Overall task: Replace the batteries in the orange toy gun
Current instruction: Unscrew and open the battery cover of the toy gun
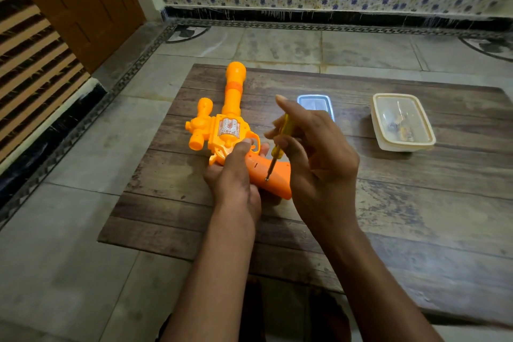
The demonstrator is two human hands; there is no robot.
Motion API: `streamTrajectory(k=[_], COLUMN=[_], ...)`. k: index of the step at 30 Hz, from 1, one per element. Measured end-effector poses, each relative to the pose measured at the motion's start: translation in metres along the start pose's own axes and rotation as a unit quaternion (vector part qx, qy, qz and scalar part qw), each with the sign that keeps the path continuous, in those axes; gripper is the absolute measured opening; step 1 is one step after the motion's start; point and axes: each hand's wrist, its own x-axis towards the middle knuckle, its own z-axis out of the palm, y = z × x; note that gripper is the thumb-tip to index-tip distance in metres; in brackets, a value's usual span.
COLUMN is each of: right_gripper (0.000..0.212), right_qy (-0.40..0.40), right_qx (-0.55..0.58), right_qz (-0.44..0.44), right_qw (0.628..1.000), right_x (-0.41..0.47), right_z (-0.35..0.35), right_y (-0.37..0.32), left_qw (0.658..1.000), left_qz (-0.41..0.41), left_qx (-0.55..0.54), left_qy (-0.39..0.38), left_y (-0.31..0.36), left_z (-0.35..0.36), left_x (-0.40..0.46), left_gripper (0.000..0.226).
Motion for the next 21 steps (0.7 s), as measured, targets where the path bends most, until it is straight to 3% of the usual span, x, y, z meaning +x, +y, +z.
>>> streamTrajectory(k=[3, 7, 12, 18, 21], right_gripper=[0.044, 0.038, 0.046, 0.039, 0.043], right_qy=[-0.021, -0.009, -0.032, 0.005, -0.013], right_qx=[0.04, -0.006, 0.067, 0.003, 0.044], right_qz=[0.011, 0.001, 0.034, 0.011, 0.011], right_qw=[0.999, 1.0, 0.997, 1.0, 0.999], right_x=[-0.0008, 0.0003, -0.0022, 0.0, -0.0015], right_z=[-0.0008, -0.0007, -0.0025, -0.0007, -0.0023], right_y=[-0.0014, -0.0021, -0.0006, -0.0004, 0.0016], left_qw=[1.0, 1.0, 1.0, 0.999, 1.0], left_qz=[0.013, 0.01, 0.008, 0.007, 0.013], left_qx=[-0.007, 0.008, 0.025, 0.036, 0.008], left_qy=[-0.006, 0.001, 0.008, 0.009, -0.001], left_y=[-0.0008, -0.0029, -0.0025, -0.0025, -0.002], left_z=[-0.0005, -0.0011, -0.0038, -0.0028, -0.0022], left_x=[0.0028, 0.0056, 0.009, 0.0046, 0.0034], left_gripper=[0.045, 0.045, 0.05, 0.052, 0.055])
